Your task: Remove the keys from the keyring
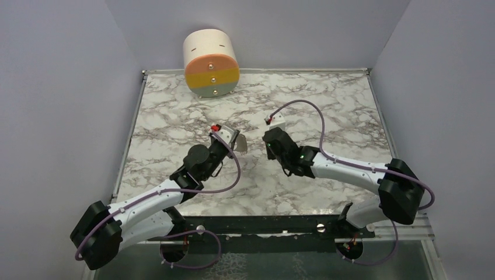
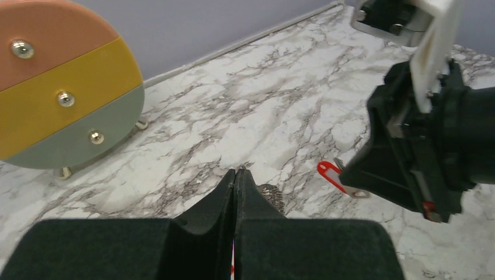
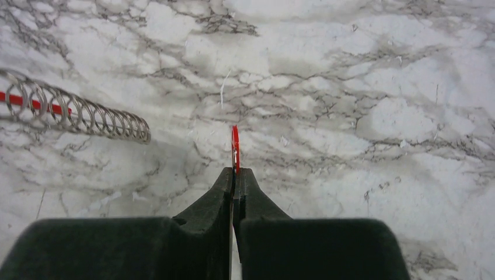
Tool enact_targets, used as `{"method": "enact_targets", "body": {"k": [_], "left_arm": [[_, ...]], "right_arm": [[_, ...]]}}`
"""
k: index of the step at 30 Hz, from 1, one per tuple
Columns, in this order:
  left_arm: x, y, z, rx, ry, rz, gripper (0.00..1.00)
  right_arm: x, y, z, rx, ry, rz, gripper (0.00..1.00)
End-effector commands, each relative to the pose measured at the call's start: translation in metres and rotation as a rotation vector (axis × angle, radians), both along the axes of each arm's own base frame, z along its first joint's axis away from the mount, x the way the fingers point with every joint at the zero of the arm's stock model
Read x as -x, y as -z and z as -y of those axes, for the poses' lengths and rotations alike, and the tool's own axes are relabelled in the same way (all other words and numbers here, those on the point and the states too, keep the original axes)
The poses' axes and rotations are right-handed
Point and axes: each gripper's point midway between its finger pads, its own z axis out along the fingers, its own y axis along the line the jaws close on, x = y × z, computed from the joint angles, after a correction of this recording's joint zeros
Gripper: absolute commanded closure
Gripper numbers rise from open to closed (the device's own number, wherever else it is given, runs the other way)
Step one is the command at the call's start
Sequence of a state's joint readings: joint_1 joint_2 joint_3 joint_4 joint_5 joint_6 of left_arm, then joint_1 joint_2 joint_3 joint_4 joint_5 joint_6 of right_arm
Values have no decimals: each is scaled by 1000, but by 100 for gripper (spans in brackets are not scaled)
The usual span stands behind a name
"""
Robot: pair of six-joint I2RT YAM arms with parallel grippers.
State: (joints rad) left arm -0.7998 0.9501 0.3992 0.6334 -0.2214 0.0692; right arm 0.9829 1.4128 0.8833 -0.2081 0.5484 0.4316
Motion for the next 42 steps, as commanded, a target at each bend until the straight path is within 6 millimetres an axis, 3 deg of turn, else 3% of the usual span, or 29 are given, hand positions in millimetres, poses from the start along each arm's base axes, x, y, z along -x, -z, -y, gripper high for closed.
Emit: {"method": "enact_targets", "body": {"k": [1, 9, 14, 19, 25, 31, 33, 42], "left_arm": [[2, 1, 19, 33, 61, -135, 100], [-21, 26, 30, -61, 4, -238, 100], [-43, 60, 35, -101, -43, -333, 100], [-67, 96, 27, -124, -114, -422, 100], [-97, 120, 14, -113, -169, -463, 100], [-125, 135, 15, -100, -174, -489, 100], [-130, 149, 15, -106, -175, -514, 100], [-147, 168, 24, -91, -152, -545, 100]], "right_arm": [[-40, -19, -18, -77, -89, 55, 99], [-83, 1, 4, -103, -66, 13, 99], [-98, 11, 20, -125, -51, -20, 99], [-105, 36, 29, -122, -43, -79, 99], [-112, 67, 36, -119, -40, -140, 99], [-116, 77, 36, -107, -37, -156, 99], [-116, 79, 37, -102, -34, -160, 99], [-112, 95, 39, -81, -35, -208, 99]]}}
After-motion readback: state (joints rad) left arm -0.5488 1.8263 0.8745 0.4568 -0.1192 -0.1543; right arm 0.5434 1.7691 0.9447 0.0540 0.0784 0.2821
